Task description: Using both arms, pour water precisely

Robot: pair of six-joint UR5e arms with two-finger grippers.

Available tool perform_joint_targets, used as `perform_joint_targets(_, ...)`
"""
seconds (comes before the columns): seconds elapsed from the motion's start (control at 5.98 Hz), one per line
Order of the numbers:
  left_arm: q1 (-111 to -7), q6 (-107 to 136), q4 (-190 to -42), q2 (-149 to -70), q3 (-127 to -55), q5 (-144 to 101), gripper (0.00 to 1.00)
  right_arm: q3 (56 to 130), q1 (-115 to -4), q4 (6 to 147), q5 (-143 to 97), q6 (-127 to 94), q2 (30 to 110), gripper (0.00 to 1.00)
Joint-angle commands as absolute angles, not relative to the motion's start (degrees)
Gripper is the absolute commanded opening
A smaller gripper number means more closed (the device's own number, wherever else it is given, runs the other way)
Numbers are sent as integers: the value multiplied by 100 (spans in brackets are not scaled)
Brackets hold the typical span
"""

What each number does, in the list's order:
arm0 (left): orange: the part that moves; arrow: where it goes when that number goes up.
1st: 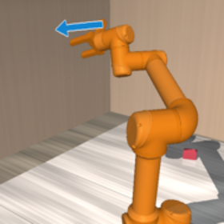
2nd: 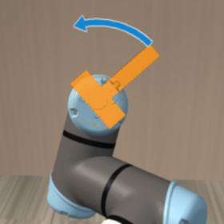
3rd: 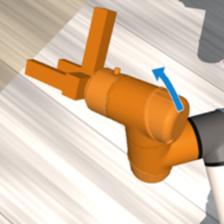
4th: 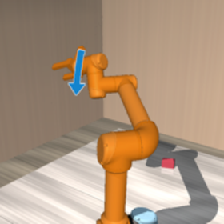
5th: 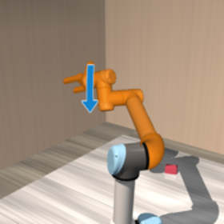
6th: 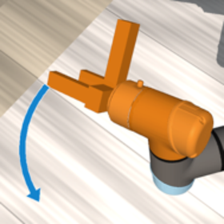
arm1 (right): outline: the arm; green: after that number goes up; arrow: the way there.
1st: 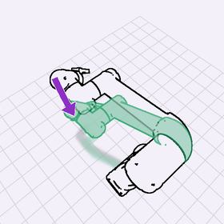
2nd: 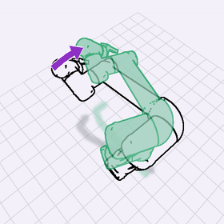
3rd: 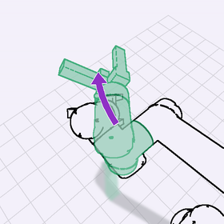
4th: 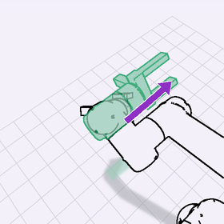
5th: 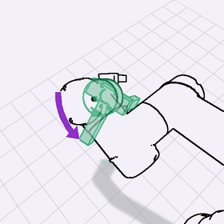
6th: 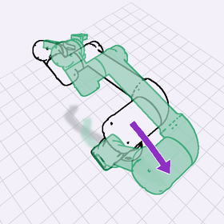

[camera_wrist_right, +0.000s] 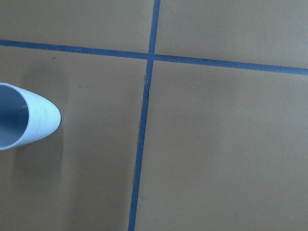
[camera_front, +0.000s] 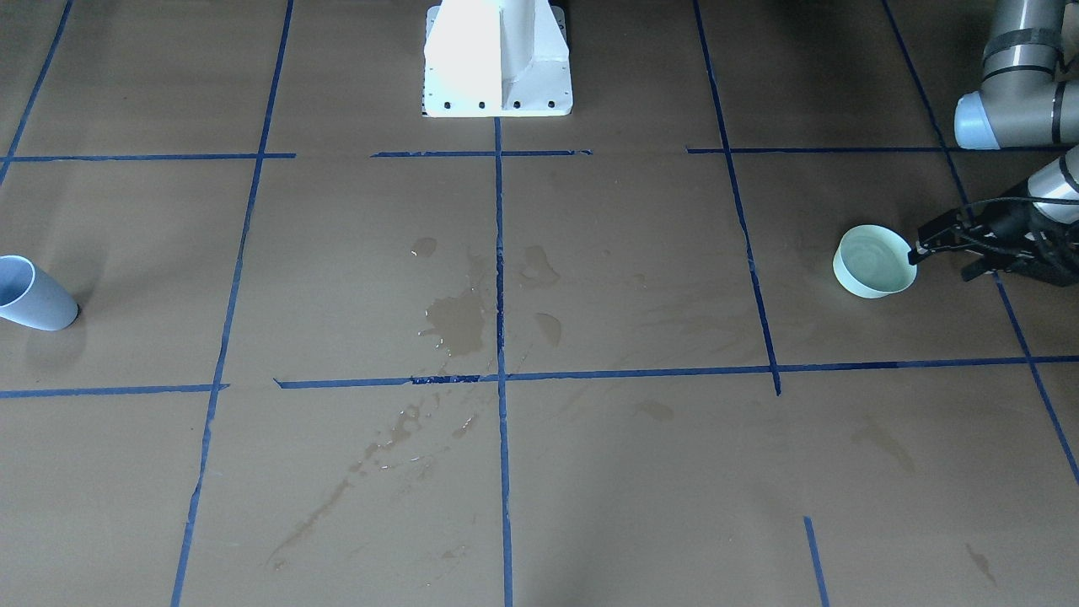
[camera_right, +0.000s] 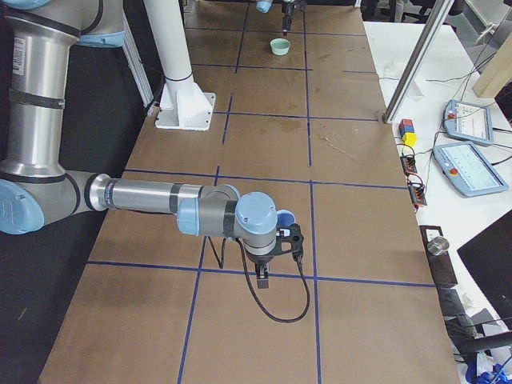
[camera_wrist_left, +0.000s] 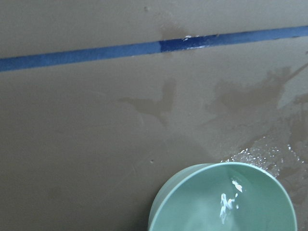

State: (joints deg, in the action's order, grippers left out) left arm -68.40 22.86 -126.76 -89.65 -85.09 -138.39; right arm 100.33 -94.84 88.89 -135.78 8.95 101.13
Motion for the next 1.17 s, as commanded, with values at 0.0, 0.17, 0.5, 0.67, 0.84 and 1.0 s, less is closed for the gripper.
perform_joint_targets(0.0, -7694, 694, -11555, -8982, -8578, -13825, 100, 10037, -9483, 8886, -13588, 896, 10107, 100)
perform_joint_targets(0.17, -7995, 346, -11009, -8982, -8787, -13790, 100, 10028, -9475, 8877, -13588, 888, 10116, 100)
perform_joint_targets(0.5, -8766, -792, -9659, -8991, -8859, -13501, 100, 10037, -9475, 8894, -13588, 914, 10099, 100)
perform_joint_targets(0.67, -9119, -1026, -9050, -9130, -8990, -13500, 100, 10037, -9475, 8895, -13588, 914, 10081, 100)
perform_joint_targets(0.84, -9367, -1020, -8844, -9132, -9122, -13483, 100, 10037, -9457, 8903, -13588, 905, 10072, 100)
perform_joint_targets(1.0, -9378, -993, -8859, -9071, -9140, -13500, 100, 10037, -9414, 8912, -13605, 888, 10072, 100)
